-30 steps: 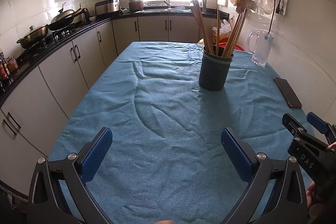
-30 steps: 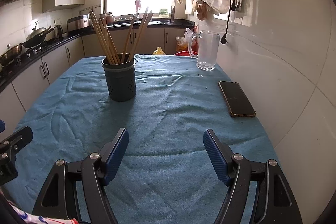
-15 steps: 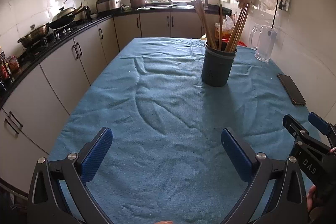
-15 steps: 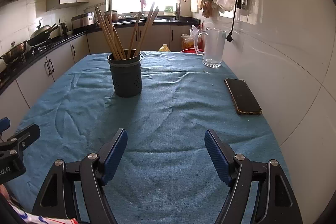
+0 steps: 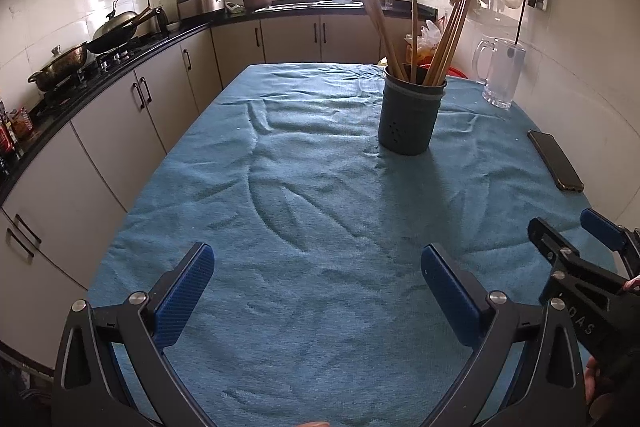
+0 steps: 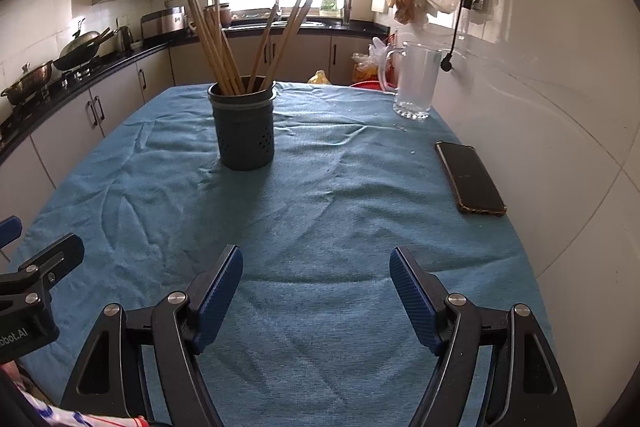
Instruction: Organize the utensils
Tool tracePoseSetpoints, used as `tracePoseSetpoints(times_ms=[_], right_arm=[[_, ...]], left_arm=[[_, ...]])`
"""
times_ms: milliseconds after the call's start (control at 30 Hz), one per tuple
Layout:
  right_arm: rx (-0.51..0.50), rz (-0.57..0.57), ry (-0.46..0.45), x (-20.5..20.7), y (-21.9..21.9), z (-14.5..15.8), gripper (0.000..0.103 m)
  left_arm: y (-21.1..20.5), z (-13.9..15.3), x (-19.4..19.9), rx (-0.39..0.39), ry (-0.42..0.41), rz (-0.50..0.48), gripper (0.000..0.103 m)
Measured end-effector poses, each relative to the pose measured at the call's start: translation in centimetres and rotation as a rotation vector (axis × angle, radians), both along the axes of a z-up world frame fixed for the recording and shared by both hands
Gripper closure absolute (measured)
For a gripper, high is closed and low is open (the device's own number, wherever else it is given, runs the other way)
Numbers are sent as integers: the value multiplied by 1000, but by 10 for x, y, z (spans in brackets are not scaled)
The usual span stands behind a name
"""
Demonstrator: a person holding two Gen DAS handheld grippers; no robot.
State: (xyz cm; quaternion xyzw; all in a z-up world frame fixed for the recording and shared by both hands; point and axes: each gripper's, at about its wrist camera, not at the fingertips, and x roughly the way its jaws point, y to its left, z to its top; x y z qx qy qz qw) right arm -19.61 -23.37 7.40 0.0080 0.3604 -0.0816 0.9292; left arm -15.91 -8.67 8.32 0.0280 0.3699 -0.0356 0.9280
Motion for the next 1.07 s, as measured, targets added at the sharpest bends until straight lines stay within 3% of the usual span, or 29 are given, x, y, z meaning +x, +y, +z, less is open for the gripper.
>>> tracePoseSetpoints(times_ms=[1067], right_arm=[[59,36,59,13,7,-17,23]], left_arm=[[-1,-11,14,-22,44,-3,0]])
